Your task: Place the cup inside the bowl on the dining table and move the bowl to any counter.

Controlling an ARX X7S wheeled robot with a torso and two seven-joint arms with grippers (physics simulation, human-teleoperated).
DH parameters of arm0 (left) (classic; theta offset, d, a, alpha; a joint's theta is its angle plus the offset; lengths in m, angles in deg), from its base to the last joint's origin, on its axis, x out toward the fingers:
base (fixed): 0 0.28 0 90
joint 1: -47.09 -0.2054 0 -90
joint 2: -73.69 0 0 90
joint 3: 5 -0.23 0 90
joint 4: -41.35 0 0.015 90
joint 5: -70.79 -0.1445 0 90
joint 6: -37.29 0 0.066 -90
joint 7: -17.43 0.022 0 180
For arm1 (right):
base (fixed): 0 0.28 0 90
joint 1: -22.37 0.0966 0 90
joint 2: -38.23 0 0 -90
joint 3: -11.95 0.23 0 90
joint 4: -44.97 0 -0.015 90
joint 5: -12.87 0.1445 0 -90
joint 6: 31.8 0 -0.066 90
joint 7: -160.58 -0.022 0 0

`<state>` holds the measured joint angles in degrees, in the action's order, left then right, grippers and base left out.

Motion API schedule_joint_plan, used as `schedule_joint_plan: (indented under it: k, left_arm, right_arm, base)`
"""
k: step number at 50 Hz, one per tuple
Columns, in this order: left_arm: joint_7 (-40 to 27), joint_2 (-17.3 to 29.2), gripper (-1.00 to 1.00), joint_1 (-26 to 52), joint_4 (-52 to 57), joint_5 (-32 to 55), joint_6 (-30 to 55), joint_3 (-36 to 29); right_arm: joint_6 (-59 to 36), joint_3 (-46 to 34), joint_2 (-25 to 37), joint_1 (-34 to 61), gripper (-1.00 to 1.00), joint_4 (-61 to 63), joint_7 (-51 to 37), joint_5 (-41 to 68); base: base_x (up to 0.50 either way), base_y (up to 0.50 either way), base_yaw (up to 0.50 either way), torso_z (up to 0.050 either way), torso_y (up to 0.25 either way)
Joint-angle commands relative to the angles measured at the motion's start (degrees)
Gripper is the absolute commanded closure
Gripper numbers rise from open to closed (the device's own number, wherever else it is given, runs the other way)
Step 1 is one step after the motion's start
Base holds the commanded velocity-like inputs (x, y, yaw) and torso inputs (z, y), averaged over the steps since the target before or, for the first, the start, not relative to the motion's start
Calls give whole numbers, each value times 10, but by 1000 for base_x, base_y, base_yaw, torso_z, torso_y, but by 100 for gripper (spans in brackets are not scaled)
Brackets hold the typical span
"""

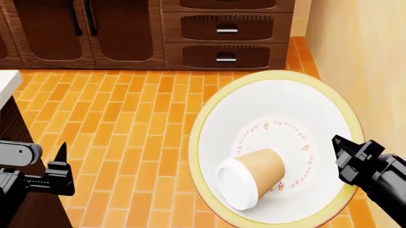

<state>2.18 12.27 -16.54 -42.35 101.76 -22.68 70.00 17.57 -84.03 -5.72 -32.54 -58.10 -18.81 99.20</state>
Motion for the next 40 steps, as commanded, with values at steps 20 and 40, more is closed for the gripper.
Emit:
schedule_joint_plan:
  k: [20, 40]
  left_arm:
    - [-2, -1, -100, -3, -1, 1, -6, 0]
    - [-2, -4, -100, -3, -9, -1, -9, -4]
  right_arm:
    - [7, 2, -7, 6, 100, 2, 10, 5]
    - [11, 1, -10, 4, 100, -7, 15, 1]
  base:
    - [500, -53, 0, 0, 2]
    - [500, -13, 0, 1, 2]
